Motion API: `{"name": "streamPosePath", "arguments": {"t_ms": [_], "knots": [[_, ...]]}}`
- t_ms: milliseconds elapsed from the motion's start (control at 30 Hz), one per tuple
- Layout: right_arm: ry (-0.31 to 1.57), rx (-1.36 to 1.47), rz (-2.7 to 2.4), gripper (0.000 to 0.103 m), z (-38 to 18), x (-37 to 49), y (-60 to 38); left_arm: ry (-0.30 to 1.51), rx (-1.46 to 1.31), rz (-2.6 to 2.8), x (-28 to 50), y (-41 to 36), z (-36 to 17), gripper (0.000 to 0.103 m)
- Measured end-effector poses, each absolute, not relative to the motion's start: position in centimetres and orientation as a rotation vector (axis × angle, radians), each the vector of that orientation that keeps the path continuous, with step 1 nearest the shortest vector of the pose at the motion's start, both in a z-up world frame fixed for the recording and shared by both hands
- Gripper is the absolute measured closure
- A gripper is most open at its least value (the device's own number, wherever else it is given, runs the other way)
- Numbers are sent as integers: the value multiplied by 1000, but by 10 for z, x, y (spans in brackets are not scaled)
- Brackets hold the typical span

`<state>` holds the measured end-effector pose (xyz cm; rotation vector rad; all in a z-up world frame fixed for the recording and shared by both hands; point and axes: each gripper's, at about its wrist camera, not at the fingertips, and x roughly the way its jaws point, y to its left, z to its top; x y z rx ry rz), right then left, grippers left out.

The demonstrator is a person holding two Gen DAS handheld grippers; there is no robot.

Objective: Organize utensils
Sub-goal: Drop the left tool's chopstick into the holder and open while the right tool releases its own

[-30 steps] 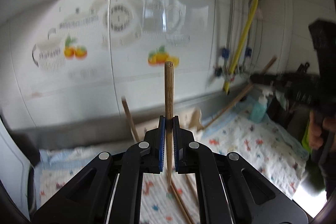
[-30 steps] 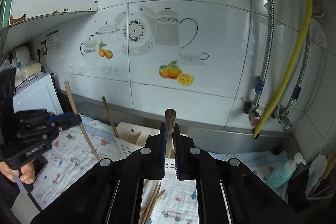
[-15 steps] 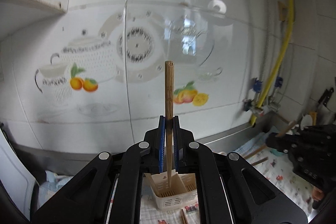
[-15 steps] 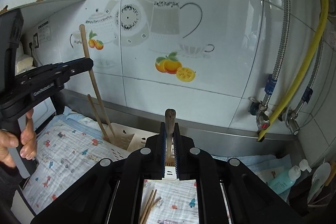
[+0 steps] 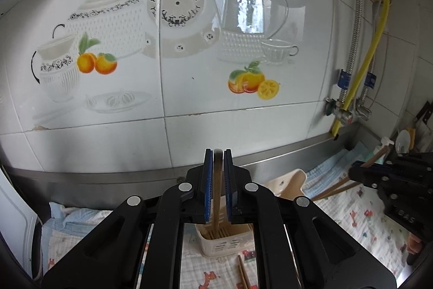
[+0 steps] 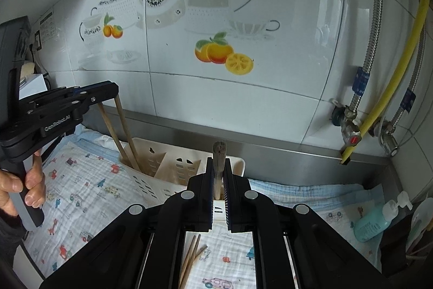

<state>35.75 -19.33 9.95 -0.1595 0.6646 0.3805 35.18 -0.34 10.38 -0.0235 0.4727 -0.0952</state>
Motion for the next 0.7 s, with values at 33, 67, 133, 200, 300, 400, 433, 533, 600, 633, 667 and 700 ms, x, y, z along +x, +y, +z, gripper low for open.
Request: {"name": "streamPosePath", "arguments": {"t_ms": [33,67,133,200,300,400,433,533,600,633,667,700], "knots": [[667,-159,380,96,98,358,-193,471,-19,-95,350,-4,104,95],[666,-156,378,96,97,358,-194,470,-16,-102,349,-6,104,95],[663,-149,376,94,98,357,-196,471,-11,-105,346,-8,105,93],[651,-142,370,91,101,353,-198,464,-4,-104,341,-9,107,85],[630,-132,367,87,108,344,-202,440,6,-105,328,-11,112,74],[605,-128,366,84,115,329,-206,420,26,-105,313,-13,115,73],[598,-126,367,81,116,324,-207,417,26,-106,308,-13,116,68],[581,-127,371,78,116,305,-208,400,25,-104,291,-11,117,63],[577,-128,372,77,114,294,-209,400,15,-104,280,-8,116,59],[576,-126,374,77,112,287,-209,400,10,-103,273,-6,114,56],[577,-124,375,76,109,282,-210,400,6,-103,267,-5,112,56],[578,-120,375,75,106,275,-211,401,7,-104,260,-4,109,56]]}}
